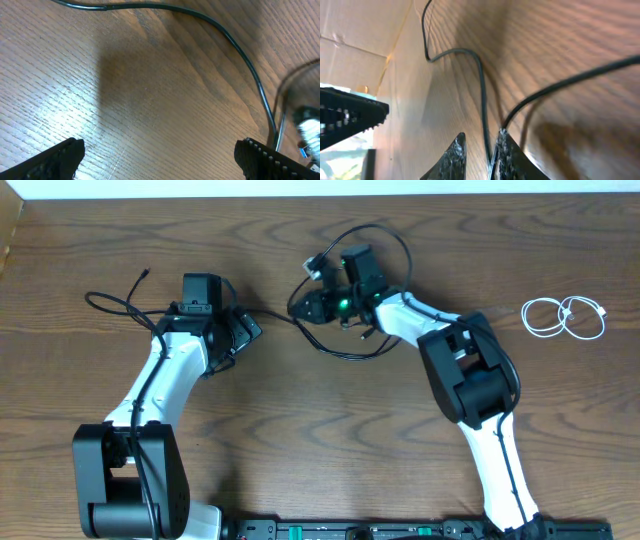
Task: Untangle cables
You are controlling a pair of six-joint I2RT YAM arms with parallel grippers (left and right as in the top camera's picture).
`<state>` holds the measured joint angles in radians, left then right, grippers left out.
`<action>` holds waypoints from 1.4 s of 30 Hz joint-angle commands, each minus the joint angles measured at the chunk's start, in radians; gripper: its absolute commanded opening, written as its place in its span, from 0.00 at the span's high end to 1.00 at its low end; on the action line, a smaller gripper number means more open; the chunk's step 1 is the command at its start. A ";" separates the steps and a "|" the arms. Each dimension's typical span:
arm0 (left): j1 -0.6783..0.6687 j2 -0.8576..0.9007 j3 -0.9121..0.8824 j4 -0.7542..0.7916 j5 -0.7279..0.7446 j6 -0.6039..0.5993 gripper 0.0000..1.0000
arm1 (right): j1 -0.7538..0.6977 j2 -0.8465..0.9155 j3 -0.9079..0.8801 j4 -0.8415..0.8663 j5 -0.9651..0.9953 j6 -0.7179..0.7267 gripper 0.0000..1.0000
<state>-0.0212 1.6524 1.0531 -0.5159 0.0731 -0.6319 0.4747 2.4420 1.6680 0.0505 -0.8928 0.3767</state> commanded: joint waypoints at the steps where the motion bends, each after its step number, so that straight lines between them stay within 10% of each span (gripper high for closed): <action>1: 0.002 -0.006 -0.007 -0.002 -0.006 -0.001 0.00 | -0.016 0.011 0.001 0.010 -0.064 0.046 0.94; 5: 0.002 -0.006 -0.007 -0.002 -0.006 -0.001 0.01 | -0.018 0.011 0.001 0.019 -0.111 0.046 0.98; 8: 0.002 -0.006 -0.007 -0.002 -0.006 -0.001 0.00 | -0.018 0.011 0.001 0.017 -0.095 0.046 0.71; 15: 0.002 -0.006 -0.007 -0.002 -0.006 -0.001 0.00 | -0.015 0.032 0.001 -0.011 0.040 0.067 0.60; 27: 0.002 -0.006 -0.007 -0.001 -0.006 -0.001 0.00 | 0.004 0.179 0.001 0.222 -0.117 0.360 0.66; 42: 0.002 -0.006 -0.007 -0.002 -0.006 -0.001 0.00 | -0.016 0.126 0.079 0.238 -0.108 0.364 0.71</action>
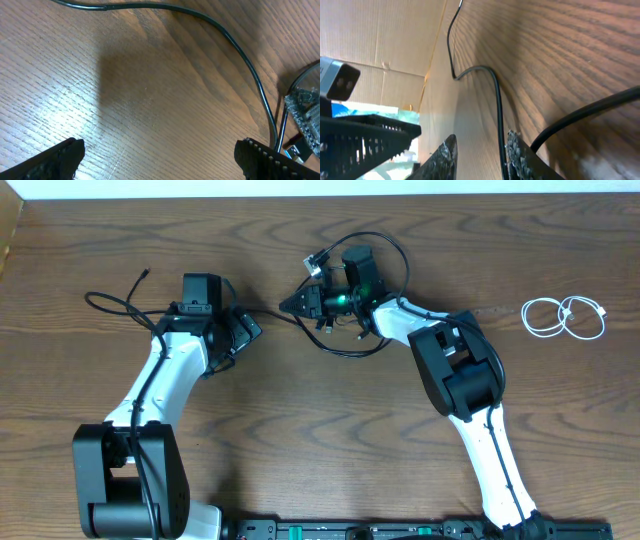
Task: Untangle cables
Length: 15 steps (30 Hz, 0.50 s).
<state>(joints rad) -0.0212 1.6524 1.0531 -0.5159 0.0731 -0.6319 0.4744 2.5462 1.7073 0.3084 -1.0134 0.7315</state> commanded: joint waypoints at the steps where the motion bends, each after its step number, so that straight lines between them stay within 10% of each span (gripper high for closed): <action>1: 0.002 -0.006 -0.007 -0.001 -0.006 -0.001 0.01 | -0.018 0.011 0.053 -0.034 0.013 0.008 0.70; 9: 0.002 -0.006 -0.007 -0.002 -0.006 -0.001 0.00 | -0.010 -0.027 0.148 -0.248 0.078 -0.047 0.72; 15: 0.002 -0.006 -0.007 -0.002 -0.006 -0.001 0.00 | 0.003 -0.027 0.369 -0.808 0.344 -0.352 0.68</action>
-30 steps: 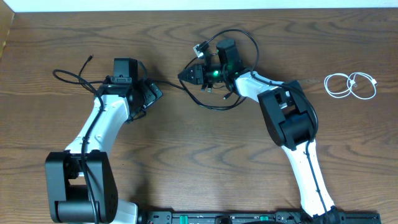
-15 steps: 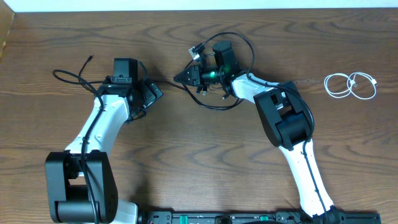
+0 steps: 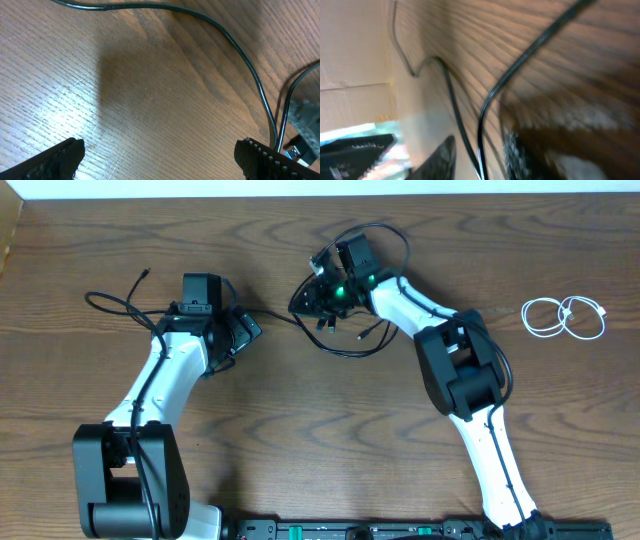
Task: Untangle cables
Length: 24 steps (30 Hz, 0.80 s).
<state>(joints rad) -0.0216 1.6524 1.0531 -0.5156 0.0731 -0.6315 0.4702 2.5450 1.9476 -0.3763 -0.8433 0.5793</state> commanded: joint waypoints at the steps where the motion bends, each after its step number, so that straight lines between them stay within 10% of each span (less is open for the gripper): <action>1: 0.003 -0.006 -0.007 -0.002 -0.006 -0.002 0.00 | 0.006 -0.026 0.177 -0.179 0.180 -0.216 0.68; 13: 0.003 -0.006 -0.007 -0.002 -0.006 -0.002 0.00 | -0.021 -0.008 0.424 -0.559 0.267 -0.376 0.83; 24: 0.003 -0.006 -0.007 -0.002 -0.006 -0.002 0.00 | -0.032 0.168 0.423 -0.549 -0.015 -0.396 0.74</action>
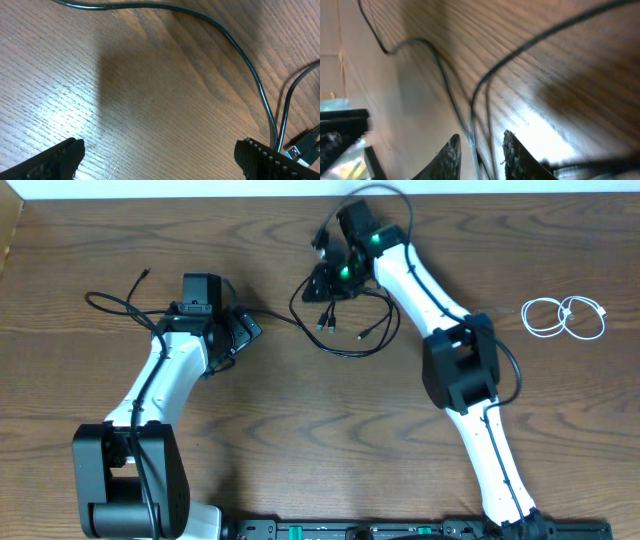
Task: Untangle cables
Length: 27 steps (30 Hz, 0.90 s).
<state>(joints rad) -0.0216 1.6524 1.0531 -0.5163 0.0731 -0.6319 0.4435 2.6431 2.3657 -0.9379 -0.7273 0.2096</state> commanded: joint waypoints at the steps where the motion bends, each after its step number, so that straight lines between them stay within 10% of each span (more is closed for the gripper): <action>1: 0.003 -0.006 -0.007 -0.001 -0.006 -0.001 0.00 | -0.005 0.081 0.005 0.023 -0.158 -0.027 0.74; 17: 0.003 -0.006 -0.007 -0.001 -0.006 -0.001 0.00 | 0.067 0.185 0.005 0.145 -0.274 -0.016 0.68; 27: 0.003 -0.006 -0.007 -0.001 -0.006 -0.001 0.00 | 0.016 0.185 0.005 0.247 -0.325 0.138 0.89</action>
<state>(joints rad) -0.0212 1.6524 1.0531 -0.5159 0.0727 -0.6319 0.4793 2.7922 2.3688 -0.6949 -1.0382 0.3084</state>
